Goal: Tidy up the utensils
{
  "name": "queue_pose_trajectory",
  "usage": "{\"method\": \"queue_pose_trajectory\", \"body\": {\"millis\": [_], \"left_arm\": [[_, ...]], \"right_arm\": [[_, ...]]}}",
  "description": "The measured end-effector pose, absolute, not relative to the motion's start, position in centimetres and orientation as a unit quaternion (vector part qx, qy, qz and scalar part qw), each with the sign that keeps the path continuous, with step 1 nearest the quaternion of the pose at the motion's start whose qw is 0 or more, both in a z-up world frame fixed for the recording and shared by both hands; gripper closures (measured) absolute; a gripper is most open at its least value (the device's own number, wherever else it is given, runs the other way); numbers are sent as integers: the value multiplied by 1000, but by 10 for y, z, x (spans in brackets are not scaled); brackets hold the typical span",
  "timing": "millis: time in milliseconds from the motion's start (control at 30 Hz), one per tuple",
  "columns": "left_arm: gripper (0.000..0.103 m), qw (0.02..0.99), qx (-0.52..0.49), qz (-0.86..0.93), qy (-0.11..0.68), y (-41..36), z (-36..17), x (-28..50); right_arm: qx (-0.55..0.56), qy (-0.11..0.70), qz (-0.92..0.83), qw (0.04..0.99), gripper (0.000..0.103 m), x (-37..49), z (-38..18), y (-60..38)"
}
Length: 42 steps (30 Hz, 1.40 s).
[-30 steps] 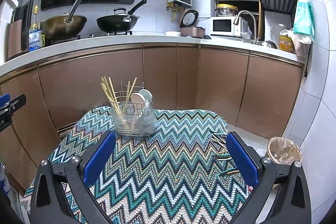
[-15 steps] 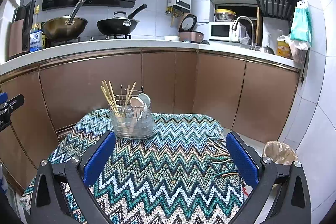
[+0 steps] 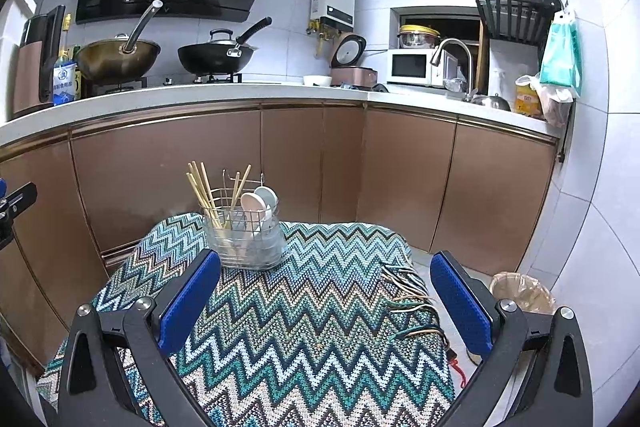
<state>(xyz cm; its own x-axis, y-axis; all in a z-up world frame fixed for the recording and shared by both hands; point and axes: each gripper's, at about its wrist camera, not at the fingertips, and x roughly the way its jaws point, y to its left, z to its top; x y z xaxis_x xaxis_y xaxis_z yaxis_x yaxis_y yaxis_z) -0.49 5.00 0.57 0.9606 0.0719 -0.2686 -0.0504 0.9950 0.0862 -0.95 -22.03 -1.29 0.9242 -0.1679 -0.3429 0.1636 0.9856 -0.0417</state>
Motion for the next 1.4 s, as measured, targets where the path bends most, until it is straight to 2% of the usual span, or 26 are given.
{"method": "queue_pose_trajectory", "body": {"millis": [1400], "left_arm": [[28,991,27,16,132,52,13,-24]], "right_arm": [[-27,145,-78,986,0,-35,3,-200]]}}
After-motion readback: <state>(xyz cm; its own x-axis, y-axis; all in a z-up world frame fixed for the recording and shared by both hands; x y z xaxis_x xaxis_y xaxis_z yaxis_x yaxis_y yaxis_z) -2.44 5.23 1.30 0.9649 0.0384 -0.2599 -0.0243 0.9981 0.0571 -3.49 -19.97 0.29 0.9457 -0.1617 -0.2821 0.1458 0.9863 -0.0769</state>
